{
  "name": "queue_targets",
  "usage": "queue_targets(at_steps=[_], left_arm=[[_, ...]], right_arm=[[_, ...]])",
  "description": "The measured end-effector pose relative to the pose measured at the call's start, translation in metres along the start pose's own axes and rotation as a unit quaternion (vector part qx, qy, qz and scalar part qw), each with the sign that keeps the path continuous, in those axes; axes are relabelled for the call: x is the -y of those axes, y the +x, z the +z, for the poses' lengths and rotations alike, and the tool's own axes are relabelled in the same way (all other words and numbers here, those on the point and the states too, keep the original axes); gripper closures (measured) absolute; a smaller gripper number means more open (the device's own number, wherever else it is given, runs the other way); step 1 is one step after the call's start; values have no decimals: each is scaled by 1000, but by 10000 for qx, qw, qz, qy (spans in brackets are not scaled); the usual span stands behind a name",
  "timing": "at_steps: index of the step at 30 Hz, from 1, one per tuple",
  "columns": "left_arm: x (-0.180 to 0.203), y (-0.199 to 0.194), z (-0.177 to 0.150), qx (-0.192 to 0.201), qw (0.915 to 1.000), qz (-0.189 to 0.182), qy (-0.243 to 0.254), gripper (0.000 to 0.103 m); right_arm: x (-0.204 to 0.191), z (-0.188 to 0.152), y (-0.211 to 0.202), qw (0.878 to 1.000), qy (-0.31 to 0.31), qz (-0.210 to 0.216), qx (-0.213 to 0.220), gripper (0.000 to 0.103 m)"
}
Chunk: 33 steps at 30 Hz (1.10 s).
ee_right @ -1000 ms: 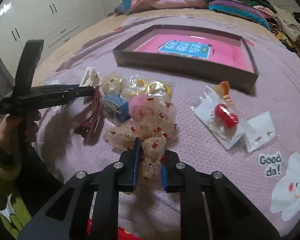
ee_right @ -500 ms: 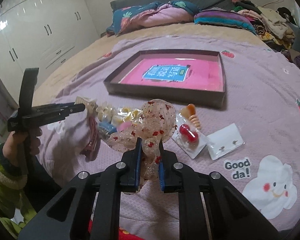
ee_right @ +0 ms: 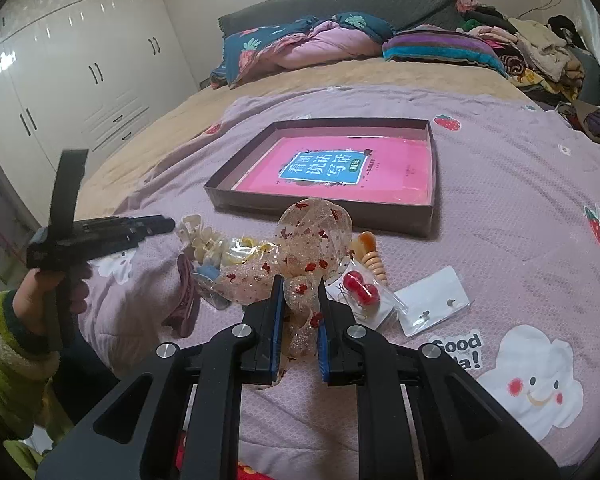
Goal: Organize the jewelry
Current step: 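Carry the white claw clip and pink bow over the brown tray with both tools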
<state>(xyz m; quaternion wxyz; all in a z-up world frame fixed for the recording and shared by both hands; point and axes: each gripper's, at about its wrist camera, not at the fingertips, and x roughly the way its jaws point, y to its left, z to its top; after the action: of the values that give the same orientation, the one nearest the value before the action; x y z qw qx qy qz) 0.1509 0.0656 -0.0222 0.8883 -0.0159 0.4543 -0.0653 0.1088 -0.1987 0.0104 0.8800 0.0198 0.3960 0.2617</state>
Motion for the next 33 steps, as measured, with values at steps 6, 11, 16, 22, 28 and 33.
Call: queue_targets(at_steps=[6,11,16,22,28,33], left_arm=[[6,22,-3,-191,9985,94,509,45],[-5,36,7,-278,9990,-145,328,35],[-11,47,16,-339,9985,-320,281,35],[-21,59,30,-447,9975,-485,249,35],[-12,73,34,-639,9940,-739,496,54],[-3,67,34,-562,9945,-548,689,57]], right_arm=[[2,6,2,10000,43,5,-5,90],[2,11,4,10000,42,-43,6,90],[3,23,7,9999,24,-99,49,90],[2,38,9,9998,-35,-152,126,90],[3,51,15,9997,-59,-202,146,90],[2,64,15,9995,-93,-216,219,90]])
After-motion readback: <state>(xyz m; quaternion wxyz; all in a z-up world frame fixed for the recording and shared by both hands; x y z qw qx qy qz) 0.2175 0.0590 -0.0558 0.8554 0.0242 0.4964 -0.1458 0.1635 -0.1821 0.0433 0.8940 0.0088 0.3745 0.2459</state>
